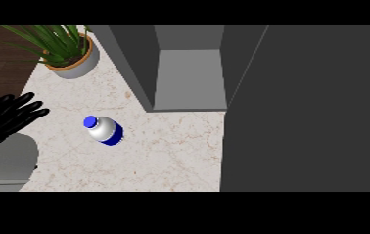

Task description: Pick up the bottled water, place it into the cabinet and close the cabinet

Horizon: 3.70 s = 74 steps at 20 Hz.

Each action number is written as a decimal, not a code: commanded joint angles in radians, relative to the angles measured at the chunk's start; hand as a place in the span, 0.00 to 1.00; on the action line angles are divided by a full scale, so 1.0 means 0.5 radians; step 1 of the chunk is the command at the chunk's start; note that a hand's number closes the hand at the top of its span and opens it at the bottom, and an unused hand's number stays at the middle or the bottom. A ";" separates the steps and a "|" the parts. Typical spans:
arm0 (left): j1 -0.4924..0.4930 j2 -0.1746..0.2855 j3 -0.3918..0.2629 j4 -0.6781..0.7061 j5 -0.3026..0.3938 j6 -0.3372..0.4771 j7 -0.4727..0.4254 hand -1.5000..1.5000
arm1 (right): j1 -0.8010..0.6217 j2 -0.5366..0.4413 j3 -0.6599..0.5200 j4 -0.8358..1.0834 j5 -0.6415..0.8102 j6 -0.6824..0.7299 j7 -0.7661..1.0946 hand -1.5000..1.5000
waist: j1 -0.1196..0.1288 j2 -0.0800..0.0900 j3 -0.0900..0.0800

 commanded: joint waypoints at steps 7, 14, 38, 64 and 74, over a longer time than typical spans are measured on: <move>-0.132 -0.260 0.093 0.159 -0.380 0.017 -0.050 0.00 | 0.454 -0.041 0.088 -0.372 0.000 0.078 -0.068 0.00 | -0.005 -0.002 0.000; -0.302 -0.488 0.208 0.563 -1.041 -0.105 -0.387 0.00 | 0.566 -0.033 0.185 -0.386 0.093 0.105 -0.166 0.00 | -0.027 0.002 -0.004; -0.662 -0.642 -0.154 1.886 -2.056 0.389 -1.661 0.00 | 0.895 -0.154 0.090 -0.277 0.032 0.317 -0.623 0.00 | -0.093 0.028 -0.011; -0.801 -0.886 -0.269 2.397 -1.787 0.438 -1.800 1.00 | 1.125 -0.176 0.150 -0.256 0.070 0.360 -0.822 0.00 | -0.065 0.024 -0.009; -0.510 -1.301 0.113 2.212 -1.418 1.459 -2.005 1.00 | 1.210 -0.185 0.114 -0.226 0.075 0.362 -0.871 0.00 | -0.005 -0.002 0.000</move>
